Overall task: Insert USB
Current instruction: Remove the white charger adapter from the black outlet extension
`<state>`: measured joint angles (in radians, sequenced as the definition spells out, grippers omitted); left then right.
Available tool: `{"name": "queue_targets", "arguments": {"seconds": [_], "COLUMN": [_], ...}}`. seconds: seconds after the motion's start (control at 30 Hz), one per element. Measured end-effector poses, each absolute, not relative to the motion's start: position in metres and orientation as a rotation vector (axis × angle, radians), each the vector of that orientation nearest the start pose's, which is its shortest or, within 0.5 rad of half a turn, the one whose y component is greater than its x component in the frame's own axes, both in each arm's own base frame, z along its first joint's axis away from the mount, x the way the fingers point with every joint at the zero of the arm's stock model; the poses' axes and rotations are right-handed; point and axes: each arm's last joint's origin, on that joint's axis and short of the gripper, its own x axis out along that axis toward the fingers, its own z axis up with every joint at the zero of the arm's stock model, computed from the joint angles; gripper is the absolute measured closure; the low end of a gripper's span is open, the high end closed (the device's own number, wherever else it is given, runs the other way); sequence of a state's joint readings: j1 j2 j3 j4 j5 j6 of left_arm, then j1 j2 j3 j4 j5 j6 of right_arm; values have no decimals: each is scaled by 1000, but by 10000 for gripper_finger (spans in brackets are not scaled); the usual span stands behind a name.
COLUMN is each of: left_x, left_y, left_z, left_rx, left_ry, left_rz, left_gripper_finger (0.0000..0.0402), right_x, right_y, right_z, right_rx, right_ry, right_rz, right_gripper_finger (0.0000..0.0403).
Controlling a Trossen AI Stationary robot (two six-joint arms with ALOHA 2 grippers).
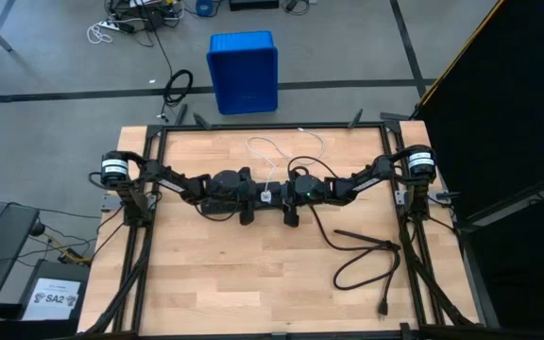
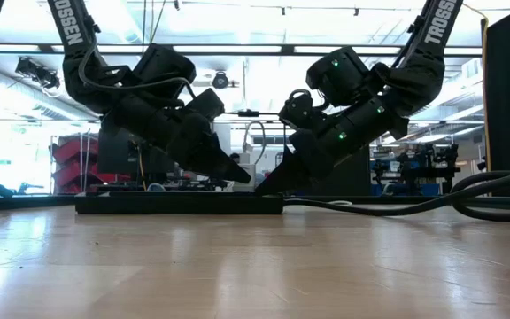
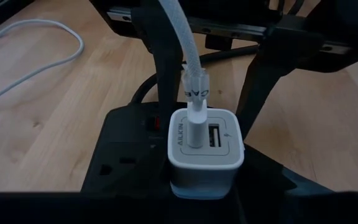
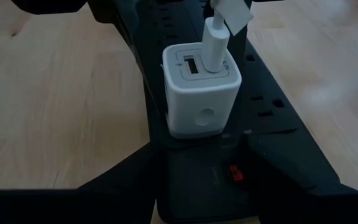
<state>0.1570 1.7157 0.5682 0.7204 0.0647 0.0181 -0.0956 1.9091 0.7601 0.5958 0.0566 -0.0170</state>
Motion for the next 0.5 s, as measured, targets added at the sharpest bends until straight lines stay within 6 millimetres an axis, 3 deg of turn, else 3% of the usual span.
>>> {"name": "queue_targets", "arguments": {"seconds": [0.5], "left_x": [300], "left_y": [45], "left_z": [128], "left_rx": [-28], "left_ry": [421], "left_rz": [88], "left_gripper_finger": [271], "right_x": [342], "right_y": [-36], "right_z": [101], "right_rx": [13], "right_ry": [569], "right_rz": [-153], "right_gripper_finger": [218]}}
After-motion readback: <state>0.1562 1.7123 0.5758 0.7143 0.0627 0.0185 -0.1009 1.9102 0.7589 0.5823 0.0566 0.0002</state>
